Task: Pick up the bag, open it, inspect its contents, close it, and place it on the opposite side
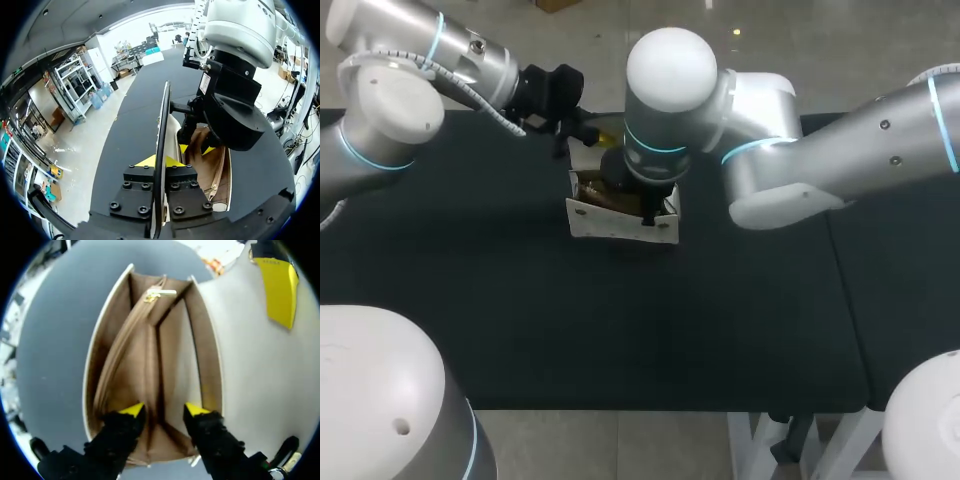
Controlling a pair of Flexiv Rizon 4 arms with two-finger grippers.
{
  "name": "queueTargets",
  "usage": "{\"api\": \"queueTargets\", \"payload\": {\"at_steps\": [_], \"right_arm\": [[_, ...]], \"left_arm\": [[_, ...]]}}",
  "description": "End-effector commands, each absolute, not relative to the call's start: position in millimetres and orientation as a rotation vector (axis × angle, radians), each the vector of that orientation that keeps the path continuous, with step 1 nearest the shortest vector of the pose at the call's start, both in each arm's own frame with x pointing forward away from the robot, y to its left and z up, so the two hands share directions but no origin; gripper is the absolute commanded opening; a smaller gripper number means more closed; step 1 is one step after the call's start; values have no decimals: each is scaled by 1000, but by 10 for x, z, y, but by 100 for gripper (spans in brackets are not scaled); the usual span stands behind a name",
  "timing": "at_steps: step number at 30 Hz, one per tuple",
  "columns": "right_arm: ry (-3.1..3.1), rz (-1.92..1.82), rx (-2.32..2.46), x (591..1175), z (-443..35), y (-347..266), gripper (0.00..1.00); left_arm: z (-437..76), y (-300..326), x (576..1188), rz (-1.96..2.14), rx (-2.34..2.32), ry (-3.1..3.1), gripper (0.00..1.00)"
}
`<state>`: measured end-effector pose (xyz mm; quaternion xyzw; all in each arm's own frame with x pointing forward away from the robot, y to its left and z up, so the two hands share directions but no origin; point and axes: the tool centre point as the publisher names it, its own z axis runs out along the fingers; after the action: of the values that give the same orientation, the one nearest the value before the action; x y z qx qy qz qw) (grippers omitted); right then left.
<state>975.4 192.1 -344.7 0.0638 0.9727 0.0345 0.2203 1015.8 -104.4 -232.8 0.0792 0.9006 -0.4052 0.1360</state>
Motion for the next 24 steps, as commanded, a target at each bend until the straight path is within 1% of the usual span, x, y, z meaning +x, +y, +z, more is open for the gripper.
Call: {"api": "queueTargets", "payload": {"at_steps": [1, 24], "right_arm": [[2693, 95, 175, 9757, -3485, 1923, 100], [2686, 100, 175, 9761, -3463, 1917, 100]], "left_arm": [[-2354, -1037, 10160, -1182, 236, 2606, 0], [-2359, -1038, 10164, -1182, 235, 2607, 0]]}}
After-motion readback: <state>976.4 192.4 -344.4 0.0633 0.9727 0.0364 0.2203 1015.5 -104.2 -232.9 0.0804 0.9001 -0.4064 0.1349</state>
